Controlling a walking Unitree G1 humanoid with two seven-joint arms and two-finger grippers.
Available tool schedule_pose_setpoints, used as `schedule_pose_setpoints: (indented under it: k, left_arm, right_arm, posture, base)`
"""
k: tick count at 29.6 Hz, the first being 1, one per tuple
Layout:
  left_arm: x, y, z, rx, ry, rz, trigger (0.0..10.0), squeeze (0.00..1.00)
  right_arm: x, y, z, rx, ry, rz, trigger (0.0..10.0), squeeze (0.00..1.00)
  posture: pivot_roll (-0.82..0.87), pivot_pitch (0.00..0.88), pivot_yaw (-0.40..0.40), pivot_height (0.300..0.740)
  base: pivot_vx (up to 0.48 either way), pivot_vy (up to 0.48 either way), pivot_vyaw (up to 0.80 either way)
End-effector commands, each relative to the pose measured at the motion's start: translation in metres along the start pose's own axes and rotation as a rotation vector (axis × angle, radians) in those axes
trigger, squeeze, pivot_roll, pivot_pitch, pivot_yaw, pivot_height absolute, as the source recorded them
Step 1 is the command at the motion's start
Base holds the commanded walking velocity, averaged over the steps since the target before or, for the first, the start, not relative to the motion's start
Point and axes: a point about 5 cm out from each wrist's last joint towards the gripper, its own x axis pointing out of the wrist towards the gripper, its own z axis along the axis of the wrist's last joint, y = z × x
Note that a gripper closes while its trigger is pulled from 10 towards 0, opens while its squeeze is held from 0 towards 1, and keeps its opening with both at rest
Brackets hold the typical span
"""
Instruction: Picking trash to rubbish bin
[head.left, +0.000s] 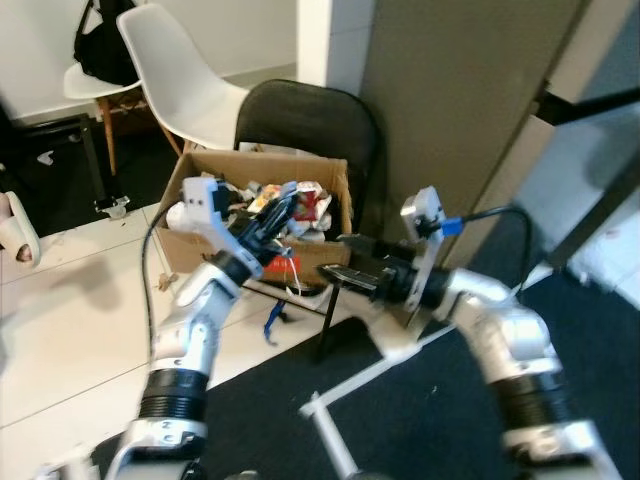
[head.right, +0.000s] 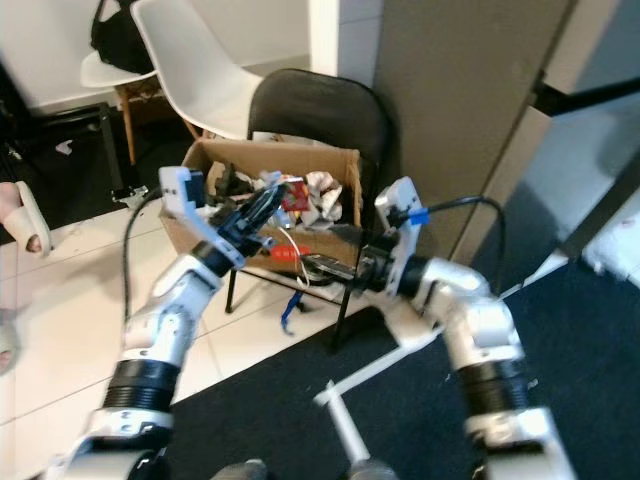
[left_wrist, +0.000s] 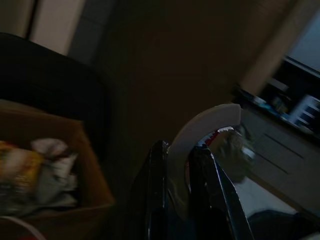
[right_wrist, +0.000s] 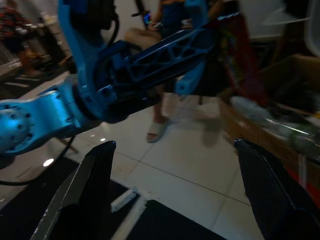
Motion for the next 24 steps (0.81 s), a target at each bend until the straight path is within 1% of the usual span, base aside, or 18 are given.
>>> schedule_pose_setpoints:
  k: [1,13,15,24]
  left_arm:
    - [0.0,0.0,-0.004,0.002,0.018,0.0,10.0,0.0]
    - [-0.003,0.009,0.001,0.023,0.0,0.058,10.0,0.0]
    - [-0.004,0.013,0.001,0.023,-0.004,0.079,10.0,0.0]
    - [-0.007,0.019,0.003,0.006,-0.015,0.111,10.0,0.0]
  right_arm:
    - [-0.005,-0.003,0.002,-0.01,-0.005,-0.016,10.0,0.0]
    - [-0.006,-0.003,0.003,-0.007,-0.007,-0.017,10.0,0.0]
    - [-0.006,-0.003,0.003,-0.005,-0.008,-0.018,10.0,0.0]
    - [-0.006,-0.003,0.003,-0.002,-0.009,-0.019,10.0,0.0]
  posture:
    - [-0.05,0.0,-0.014,0.74]
    - [-0.05,0.0,-0.014,0.74]
    - [-0.05,0.0,-0.014,0.74]
    - [-0.05,0.0,-0.016,0.74]
  base:
    - [0.307,0.0,0.0]
    - [0.309,0.0,0.0]
    - [0.315,0.0,0.0]
    - [0.319,0.0,0.0]
